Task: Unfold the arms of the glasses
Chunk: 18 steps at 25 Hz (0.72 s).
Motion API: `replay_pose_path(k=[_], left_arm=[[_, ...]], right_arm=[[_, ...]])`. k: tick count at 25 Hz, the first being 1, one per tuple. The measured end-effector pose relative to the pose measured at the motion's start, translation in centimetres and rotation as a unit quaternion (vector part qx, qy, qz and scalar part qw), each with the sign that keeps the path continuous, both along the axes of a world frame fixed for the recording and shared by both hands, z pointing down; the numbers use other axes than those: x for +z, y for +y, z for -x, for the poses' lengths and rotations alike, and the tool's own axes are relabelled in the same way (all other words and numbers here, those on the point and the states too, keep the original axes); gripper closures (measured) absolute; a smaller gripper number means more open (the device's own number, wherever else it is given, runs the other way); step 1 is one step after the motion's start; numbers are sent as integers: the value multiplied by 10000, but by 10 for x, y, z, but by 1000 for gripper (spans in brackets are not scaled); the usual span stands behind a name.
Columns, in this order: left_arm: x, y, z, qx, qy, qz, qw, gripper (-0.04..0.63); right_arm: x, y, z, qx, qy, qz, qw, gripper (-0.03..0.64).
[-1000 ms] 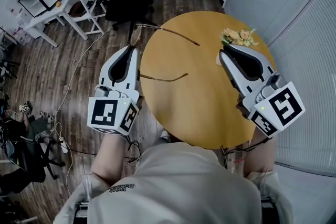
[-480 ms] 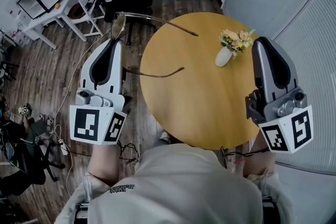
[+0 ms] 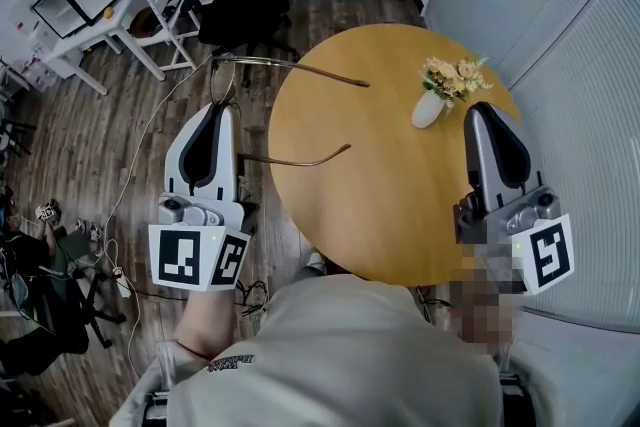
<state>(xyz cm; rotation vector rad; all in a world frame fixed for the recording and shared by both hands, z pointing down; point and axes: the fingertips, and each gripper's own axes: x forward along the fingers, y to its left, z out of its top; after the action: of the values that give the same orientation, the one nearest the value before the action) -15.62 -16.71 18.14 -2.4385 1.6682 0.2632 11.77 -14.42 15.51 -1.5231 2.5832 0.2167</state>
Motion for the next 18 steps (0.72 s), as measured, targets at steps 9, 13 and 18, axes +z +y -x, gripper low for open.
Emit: replay_pose_path(k=[9,13,18], left_arm=[[42,-7,-10,263,-99,509,9983,555],[52,-9,-13,315,-80,619,9975,555],[50,-12,-17,385,-157,576,9975,555]], right_arm=[[37,-2,-1,66,339,409,9986,578],[46,-2,-1,46,383,524,9979,581],[49,-4,-1,50,381,591,9975,581]])
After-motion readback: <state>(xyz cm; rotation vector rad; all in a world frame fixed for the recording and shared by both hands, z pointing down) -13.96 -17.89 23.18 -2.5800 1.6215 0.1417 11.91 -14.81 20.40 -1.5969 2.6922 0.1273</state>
